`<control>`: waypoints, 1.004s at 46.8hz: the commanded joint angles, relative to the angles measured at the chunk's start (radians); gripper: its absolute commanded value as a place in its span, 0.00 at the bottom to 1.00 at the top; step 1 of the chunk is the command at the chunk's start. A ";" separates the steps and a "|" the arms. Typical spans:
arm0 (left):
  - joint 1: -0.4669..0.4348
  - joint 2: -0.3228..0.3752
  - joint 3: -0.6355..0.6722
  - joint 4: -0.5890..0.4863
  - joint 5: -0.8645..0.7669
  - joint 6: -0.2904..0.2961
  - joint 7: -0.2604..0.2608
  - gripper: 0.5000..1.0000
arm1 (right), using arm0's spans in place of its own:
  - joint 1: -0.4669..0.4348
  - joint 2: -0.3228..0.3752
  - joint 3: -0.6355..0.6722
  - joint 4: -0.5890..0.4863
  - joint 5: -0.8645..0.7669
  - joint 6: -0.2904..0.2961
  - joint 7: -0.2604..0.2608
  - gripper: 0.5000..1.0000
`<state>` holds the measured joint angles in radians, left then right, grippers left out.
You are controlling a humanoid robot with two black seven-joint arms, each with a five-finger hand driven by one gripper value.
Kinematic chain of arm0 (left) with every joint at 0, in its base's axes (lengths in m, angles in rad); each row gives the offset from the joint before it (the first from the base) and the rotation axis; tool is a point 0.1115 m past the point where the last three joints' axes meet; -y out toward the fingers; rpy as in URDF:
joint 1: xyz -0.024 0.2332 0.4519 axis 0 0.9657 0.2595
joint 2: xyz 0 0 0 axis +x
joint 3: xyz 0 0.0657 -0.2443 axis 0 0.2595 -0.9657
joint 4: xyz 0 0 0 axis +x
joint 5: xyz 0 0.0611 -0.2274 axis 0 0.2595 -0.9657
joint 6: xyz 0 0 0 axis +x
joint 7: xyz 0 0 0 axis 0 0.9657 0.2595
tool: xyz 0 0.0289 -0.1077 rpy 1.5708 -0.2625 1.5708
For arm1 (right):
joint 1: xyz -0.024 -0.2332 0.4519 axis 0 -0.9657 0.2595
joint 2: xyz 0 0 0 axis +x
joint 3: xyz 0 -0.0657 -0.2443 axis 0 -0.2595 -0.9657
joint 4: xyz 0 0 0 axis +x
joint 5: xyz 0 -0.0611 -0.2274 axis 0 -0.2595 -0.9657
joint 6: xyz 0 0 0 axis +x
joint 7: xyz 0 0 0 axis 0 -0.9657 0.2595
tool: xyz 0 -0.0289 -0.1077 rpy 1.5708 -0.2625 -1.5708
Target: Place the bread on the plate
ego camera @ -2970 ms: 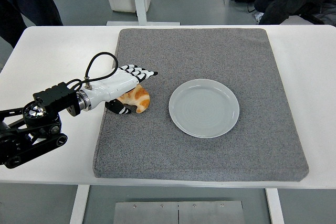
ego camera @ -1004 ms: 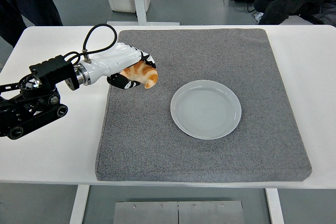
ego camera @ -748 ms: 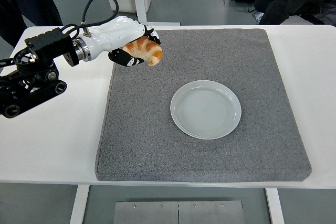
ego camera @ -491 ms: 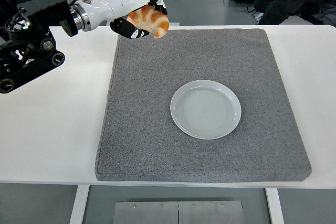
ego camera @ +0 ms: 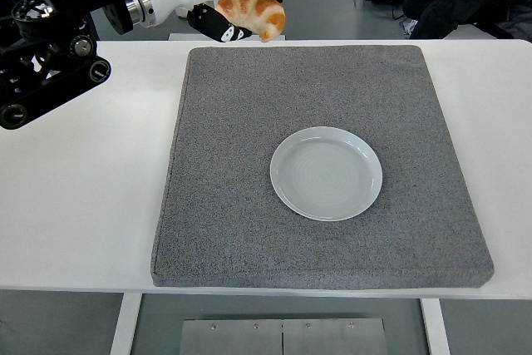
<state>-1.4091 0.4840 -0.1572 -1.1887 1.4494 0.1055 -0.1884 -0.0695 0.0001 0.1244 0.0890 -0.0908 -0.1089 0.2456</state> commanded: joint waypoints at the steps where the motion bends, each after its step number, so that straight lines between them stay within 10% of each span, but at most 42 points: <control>1: -0.007 -0.016 -0.001 0.000 0.000 -0.010 0.001 0.00 | 0.001 0.000 0.000 0.000 -0.001 0.000 0.000 1.00; 47: 0.002 -0.340 0.146 0.078 0.003 -0.033 -0.005 0.00 | -0.001 0.000 0.001 0.002 0.000 0.000 0.000 1.00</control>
<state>-1.4086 0.1578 -0.0118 -1.1102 1.4534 0.0719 -0.1931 -0.0696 0.0000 0.1247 0.0893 -0.0908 -0.1089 0.2455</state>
